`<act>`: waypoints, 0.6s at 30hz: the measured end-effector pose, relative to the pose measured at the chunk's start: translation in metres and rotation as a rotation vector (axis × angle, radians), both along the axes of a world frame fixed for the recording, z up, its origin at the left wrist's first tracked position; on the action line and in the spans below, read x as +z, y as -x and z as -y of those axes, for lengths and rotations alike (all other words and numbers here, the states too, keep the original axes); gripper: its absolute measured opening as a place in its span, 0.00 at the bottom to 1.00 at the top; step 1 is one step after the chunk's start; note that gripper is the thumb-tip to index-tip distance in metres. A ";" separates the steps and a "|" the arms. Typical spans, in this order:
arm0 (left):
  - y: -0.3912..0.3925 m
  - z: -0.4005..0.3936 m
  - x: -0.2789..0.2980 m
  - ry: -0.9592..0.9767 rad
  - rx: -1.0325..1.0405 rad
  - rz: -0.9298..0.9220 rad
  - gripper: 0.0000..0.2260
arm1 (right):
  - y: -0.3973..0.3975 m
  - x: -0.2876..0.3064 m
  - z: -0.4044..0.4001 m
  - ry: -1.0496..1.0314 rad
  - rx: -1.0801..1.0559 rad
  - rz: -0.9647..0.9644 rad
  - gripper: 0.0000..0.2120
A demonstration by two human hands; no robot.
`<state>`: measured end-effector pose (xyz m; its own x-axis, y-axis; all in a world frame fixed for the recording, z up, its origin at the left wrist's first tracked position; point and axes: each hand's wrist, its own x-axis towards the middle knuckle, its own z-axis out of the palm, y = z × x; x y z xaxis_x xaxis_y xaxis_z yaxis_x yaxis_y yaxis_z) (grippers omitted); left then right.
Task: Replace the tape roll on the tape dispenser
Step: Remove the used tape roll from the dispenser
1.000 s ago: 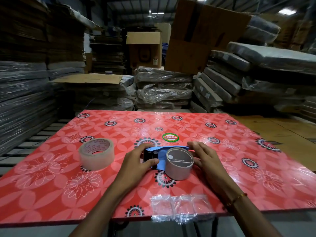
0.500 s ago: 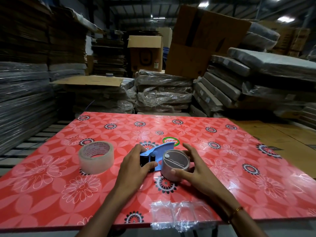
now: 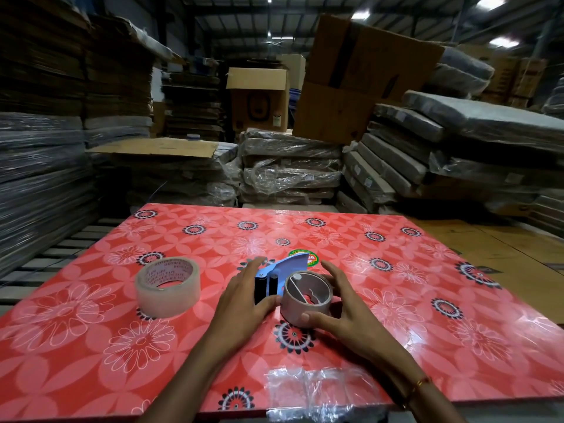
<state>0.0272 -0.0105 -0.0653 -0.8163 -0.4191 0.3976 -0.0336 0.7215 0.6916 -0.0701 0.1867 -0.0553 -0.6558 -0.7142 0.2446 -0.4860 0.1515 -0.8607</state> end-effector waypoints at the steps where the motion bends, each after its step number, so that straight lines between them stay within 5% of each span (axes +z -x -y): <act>1: -0.001 0.000 -0.001 0.017 -0.016 -0.007 0.29 | 0.000 -0.001 0.000 0.002 -0.001 0.000 0.47; 18: 0.000 -0.005 -0.008 0.124 0.032 -0.050 0.15 | 0.003 0.014 0.003 0.171 -0.123 0.061 0.41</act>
<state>0.0270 -0.0058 -0.0731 -0.7809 -0.3901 0.4879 -0.0256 0.8004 0.5989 -0.0736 0.1835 -0.0411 -0.7526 -0.5798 0.3123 -0.4189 0.0556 -0.9063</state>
